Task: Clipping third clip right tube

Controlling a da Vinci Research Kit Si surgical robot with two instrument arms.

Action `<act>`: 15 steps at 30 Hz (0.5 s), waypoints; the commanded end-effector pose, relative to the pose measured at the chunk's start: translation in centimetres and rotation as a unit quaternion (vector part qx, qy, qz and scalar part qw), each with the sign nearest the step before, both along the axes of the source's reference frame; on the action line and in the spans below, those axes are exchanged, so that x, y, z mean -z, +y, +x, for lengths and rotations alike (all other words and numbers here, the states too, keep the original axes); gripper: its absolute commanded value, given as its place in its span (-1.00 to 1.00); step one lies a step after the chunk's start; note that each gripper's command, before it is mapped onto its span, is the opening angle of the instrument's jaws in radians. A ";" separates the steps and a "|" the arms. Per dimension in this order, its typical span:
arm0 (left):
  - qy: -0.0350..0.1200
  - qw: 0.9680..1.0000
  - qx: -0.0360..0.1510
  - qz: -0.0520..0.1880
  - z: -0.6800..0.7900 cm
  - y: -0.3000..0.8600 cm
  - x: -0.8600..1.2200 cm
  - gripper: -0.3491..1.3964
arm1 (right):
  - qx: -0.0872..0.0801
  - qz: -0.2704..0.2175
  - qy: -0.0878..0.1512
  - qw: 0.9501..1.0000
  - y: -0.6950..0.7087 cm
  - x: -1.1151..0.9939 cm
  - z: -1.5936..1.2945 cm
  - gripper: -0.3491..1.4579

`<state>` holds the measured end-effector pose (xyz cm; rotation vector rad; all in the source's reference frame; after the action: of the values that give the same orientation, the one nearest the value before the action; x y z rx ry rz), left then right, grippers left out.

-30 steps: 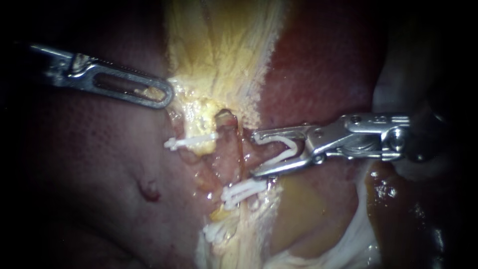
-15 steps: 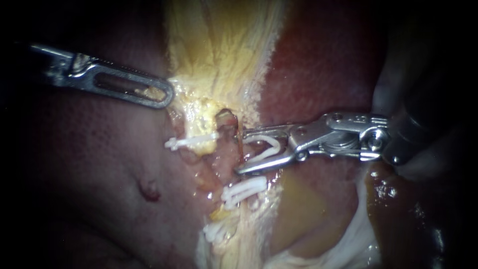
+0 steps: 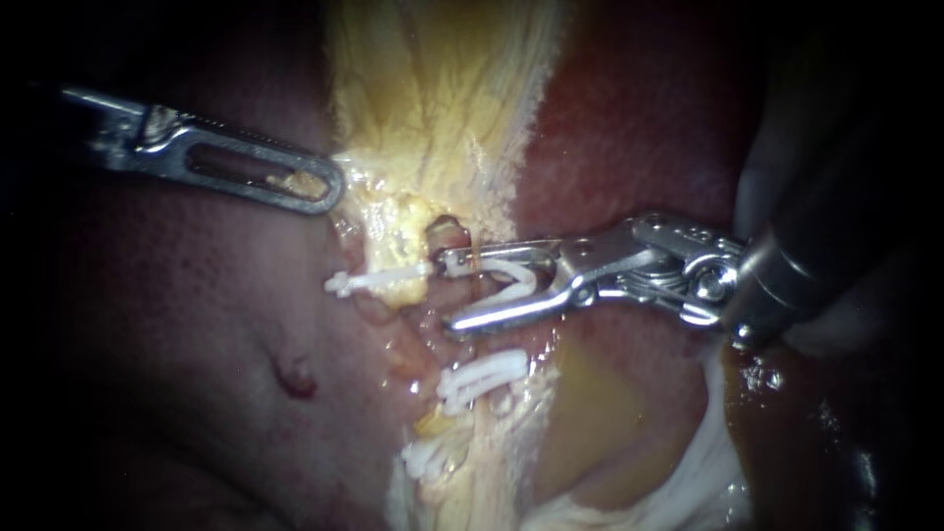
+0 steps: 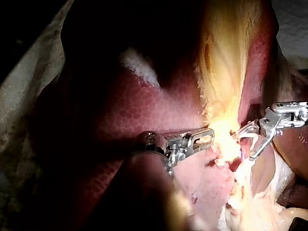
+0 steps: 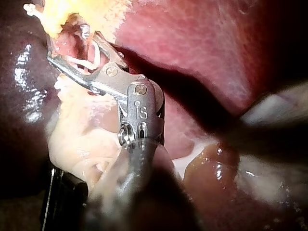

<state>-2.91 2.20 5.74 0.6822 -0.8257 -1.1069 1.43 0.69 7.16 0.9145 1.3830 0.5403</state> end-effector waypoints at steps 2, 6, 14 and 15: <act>0.000 1.000 0.000 0.000 0.00 0.00 0.00 -1.00 | 0.000 0.007 0.007 1.000 0.01 0.03 0.00 -0.06; 0.000 1.000 0.000 0.000 0.00 0.00 0.00 -1.00 | 0.003 0.018 0.020 1.000 0.00 0.11 0.01 -0.06; 0.000 1.000 0.000 0.000 0.00 0.00 0.00 -1.00 | 0.021 0.043 0.065 0.997 -0.07 0.40 0.05 -0.06; 0.000 1.000 0.000 0.000 0.00 0.00 0.00 -1.00 | 0.021 0.045 0.069 0.996 -0.07 0.44 0.06 -0.06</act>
<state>-2.90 2.21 5.74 0.6819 -0.8255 -1.1069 1.49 0.63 6.68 1.0738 1.4736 0.5156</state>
